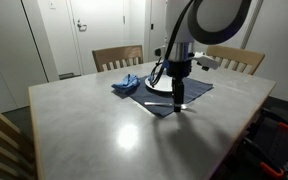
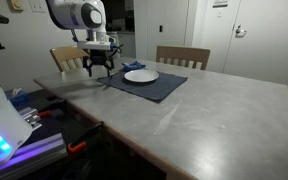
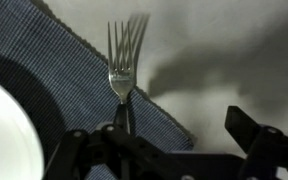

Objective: Put the fork on the white plate

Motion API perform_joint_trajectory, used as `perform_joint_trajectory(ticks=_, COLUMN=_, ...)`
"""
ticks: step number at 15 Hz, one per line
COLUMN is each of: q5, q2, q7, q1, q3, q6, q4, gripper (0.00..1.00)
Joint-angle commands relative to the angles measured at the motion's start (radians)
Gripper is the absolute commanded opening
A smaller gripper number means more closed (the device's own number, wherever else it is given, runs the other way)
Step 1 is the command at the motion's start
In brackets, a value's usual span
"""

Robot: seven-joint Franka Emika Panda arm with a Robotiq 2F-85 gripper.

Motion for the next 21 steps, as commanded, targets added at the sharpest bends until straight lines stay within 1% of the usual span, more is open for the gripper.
perform_joint_trajectory(ticks=1, q5=0.041, q2=0.048, q7=-0.049, q1=-0.046, q3=0.032, q6=0.030, q4=0.014, gripper=1.00)
perform_joint_trajectory(ticks=6, q5=0.059, q2=0.052, q7=-0.086, q1=-0.087, q3=0.044, q6=0.054, q4=0.015, gripper=1.00)
perform_joint_trajectory(ticks=8, q5=0.062, q2=0.057, q7=-0.152, q1=-0.114, q3=0.064, q6=0.088, q4=0.019, gripper=1.00)
perform_joint_trajectory(ticks=10, q5=0.069, q2=0.069, q7=-0.238, q1=-0.148, q3=0.098, q6=0.148, q4=0.019, gripper=1.00)
perform_joint_trajectory(ticks=13, q5=0.065, q2=0.094, q7=-0.325, q1=-0.188, q3=0.144, q6=0.172, q4=0.032, gripper=1.00)
perform_joint_trajectory(ticks=15, q5=0.059, q2=0.099, q7=-0.359, q1=-0.199, q3=0.158, q6=0.158, q4=0.036, gripper=1.00)
perform_joint_trajectory(ticks=19, q5=0.034, q2=0.088, q7=-0.375, q1=-0.186, q3=0.144, q6=0.122, q4=0.032, gripper=1.00)
perform_joint_trajectory(ticks=21, q5=0.031, q2=0.086, q7=-0.386, q1=-0.186, q3=0.143, q6=0.121, q4=0.029, gripper=1.00)
